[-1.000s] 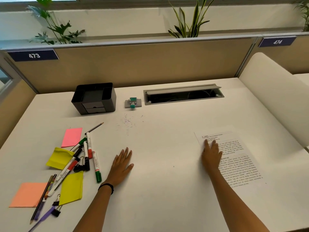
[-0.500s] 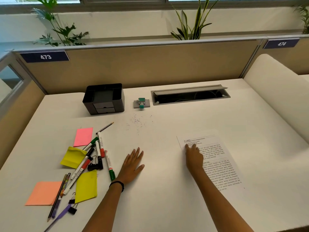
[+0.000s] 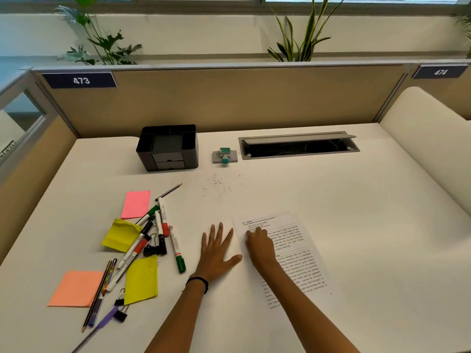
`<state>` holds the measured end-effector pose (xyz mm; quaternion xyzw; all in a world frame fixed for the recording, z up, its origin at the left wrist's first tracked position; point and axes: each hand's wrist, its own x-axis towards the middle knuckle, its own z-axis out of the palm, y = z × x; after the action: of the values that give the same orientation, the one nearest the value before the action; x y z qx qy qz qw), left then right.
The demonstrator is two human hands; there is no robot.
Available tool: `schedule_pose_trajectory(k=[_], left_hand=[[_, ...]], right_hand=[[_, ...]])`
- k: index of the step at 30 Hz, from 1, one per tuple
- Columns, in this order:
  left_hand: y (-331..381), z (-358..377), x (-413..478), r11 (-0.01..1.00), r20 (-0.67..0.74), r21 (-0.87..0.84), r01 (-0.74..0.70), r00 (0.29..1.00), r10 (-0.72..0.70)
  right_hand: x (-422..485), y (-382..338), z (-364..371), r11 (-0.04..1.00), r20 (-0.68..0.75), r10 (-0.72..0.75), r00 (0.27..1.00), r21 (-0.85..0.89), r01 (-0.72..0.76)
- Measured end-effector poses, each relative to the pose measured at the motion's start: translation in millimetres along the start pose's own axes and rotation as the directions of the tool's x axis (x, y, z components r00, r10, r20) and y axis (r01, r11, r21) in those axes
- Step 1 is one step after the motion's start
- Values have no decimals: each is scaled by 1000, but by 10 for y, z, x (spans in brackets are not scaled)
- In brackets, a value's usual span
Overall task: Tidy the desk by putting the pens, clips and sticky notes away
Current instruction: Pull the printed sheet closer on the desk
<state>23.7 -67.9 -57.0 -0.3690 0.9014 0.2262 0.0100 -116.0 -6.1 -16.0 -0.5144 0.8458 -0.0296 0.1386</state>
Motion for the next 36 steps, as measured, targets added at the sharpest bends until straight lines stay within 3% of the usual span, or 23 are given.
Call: schedule_pose_trajectory(k=[10, 15, 20, 32, 36], left_hand=[[13, -31, 65, 999, -16, 52, 13, 1000, -12], [-147, -96, 144, 998, 28, -1, -56, 998, 56], [-254, -151, 177, 993, 64, -21, -114, 991, 115], [-269, -174, 173, 990, 44, -48, -129, 990, 131], [-269, -220, 177, 974, 8, -186, -128, 991, 132]], right_hand=[[2, -215, 41, 989, 0, -100, 995, 106, 99], [78, 56, -37, 948, -90, -218, 972, 215, 233], [126, 443, 33, 923, -133, -337, 932, 149, 355], [172, 774, 144, 949, -177, -238, 955, 167, 267], [212, 706, 132, 934, -300, -188, 935, 238, 264]])
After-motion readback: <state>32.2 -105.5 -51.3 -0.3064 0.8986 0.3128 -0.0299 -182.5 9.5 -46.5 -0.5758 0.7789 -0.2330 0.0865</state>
